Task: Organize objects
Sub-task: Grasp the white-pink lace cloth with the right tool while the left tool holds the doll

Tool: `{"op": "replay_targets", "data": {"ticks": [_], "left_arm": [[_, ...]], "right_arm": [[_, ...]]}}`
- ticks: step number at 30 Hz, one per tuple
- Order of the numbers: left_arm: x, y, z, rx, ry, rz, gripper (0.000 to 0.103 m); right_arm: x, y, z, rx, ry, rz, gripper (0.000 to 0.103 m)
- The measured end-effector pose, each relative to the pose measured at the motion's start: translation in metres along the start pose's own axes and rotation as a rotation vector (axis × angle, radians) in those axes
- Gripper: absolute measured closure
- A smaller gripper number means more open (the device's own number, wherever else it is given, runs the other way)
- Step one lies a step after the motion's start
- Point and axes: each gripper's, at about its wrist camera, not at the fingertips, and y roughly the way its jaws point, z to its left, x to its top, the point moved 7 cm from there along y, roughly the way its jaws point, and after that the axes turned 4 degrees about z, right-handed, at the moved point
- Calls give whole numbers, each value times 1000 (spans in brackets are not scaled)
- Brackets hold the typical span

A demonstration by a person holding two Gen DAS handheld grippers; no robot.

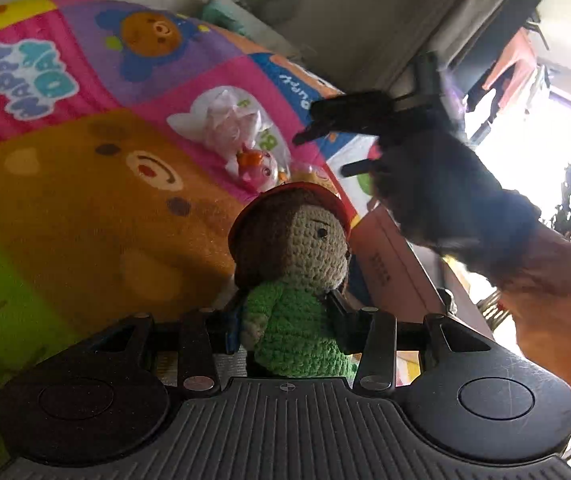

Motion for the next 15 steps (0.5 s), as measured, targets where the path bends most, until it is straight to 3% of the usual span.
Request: {"op": "replay_targets", "data": {"ticks": [1,2,4,8,11,14,15], "left_arm": [[0,1,1,3,-9,4,56],[0,1,3,4,-19,9,56],[0,0,6,2,-40,10,56],[1,0,11,-9,-75,17,56],[1,1,12,-6,-75,18,56],[1,1,12,-9,-80,19,56],[1,2,12,-9,-83,19,56]], "right_arm": [[0,12,-2,-19,7,32,39],[-3,19,-3,-27,8,64,42],[-23,18,-2,-13,-25,137,44],[-93,-24,12,111,-149,356,44],[-101,-61,25,123,-213,309,35],[-64,-73,50,154,-248,138,19],[-50,-69,63,159,-264,84,19]]}}
